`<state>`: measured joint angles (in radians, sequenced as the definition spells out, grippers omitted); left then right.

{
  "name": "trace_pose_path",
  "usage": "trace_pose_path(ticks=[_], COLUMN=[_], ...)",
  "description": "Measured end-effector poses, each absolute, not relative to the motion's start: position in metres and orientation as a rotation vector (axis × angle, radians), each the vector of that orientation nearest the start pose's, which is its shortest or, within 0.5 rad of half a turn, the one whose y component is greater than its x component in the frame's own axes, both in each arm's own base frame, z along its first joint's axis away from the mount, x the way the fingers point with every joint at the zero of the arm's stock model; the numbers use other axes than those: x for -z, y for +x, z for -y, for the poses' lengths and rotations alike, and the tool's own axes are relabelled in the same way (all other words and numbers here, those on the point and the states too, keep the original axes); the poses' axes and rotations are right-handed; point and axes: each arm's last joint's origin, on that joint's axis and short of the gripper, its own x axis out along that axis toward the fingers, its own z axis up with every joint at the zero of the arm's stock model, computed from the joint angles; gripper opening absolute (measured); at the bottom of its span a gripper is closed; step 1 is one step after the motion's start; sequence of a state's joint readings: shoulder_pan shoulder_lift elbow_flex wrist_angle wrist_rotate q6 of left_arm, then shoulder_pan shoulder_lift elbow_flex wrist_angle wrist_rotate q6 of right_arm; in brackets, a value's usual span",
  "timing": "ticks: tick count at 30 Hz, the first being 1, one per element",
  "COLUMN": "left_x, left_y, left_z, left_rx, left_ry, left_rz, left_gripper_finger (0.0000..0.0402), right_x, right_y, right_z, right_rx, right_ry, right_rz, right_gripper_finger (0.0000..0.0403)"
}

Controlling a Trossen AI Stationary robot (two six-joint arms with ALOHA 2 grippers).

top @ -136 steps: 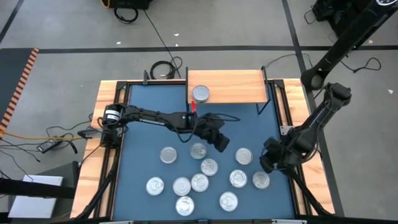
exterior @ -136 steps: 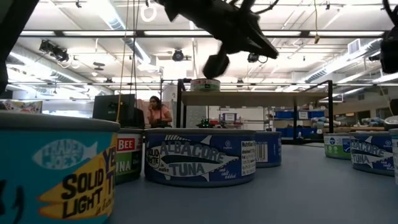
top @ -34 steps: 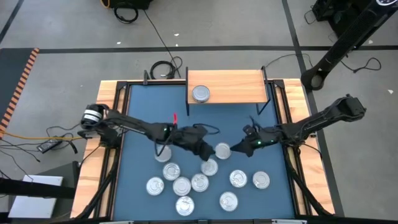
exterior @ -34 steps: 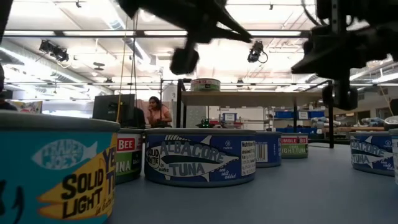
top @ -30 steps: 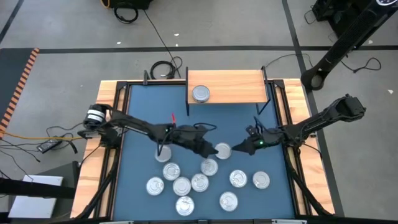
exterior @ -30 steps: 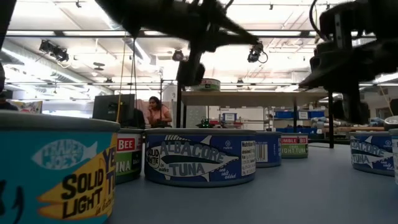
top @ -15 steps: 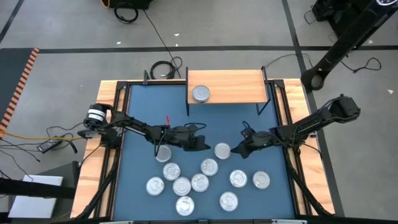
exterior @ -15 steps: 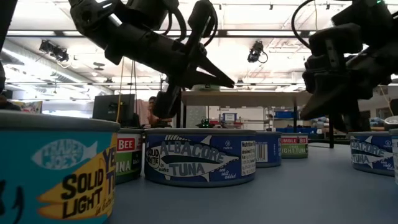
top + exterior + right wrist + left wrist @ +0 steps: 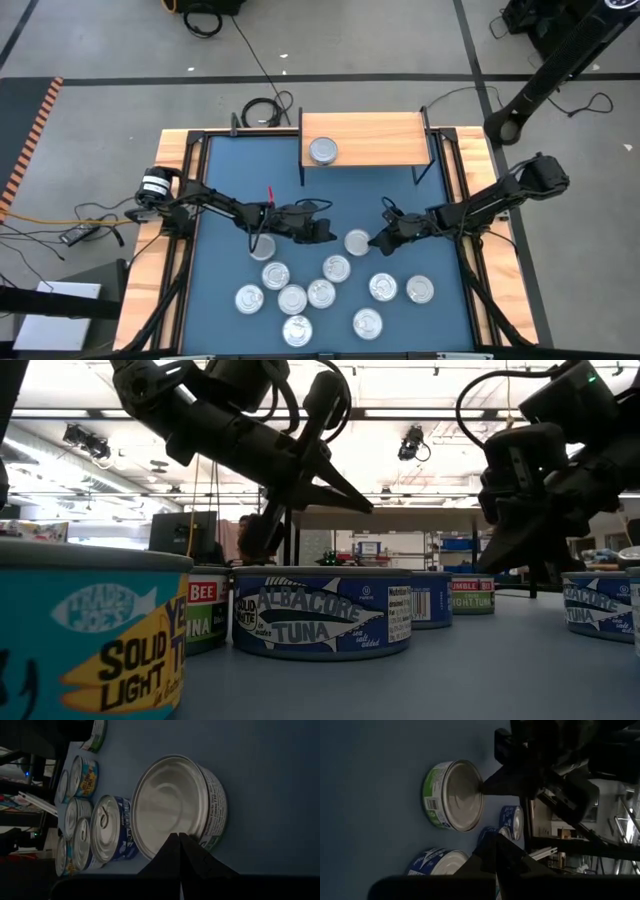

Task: Stack canned seafood by type on shelf
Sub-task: Stack the green tuna can on top of the green tuna can on the shelf

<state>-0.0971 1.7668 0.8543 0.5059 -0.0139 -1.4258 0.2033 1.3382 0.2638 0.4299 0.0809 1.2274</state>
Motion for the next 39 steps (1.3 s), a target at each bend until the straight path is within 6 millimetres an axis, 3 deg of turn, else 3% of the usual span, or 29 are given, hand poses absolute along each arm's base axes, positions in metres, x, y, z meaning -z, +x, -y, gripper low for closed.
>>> trace_pose_path(ticks=[9, 18, 26, 39], left_x=[-0.16, -0.16, -0.178, -0.151], left_y=[0.354, 0.357, 0.376, 0.421], left_z=[0.031, 0.023, 0.017, 0.028], left_rx=[-0.317, -0.329, -0.377, -0.278], left_ry=[-1.394, -1.398, -1.272, -1.304], left_rz=[-0.406, -0.363, -0.434, -0.54], left_gripper_finger=[0.0001, 0.0028, 0.0006, 0.0001], right_x=[-0.115, -0.115, -0.115, -0.116], right_y=[0.202, 0.202, 0.202, 0.202], right_z=[-0.038, -0.038, -0.036, -0.035], right_rx=[0.309, 0.304, 0.31, 0.321], right_ry=[1.094, 1.096, 1.093, 1.088], right_rz=[-0.623, -0.613, -0.604, -0.594], right_gripper_finger=[0.0, 0.0, 0.0, 0.0])
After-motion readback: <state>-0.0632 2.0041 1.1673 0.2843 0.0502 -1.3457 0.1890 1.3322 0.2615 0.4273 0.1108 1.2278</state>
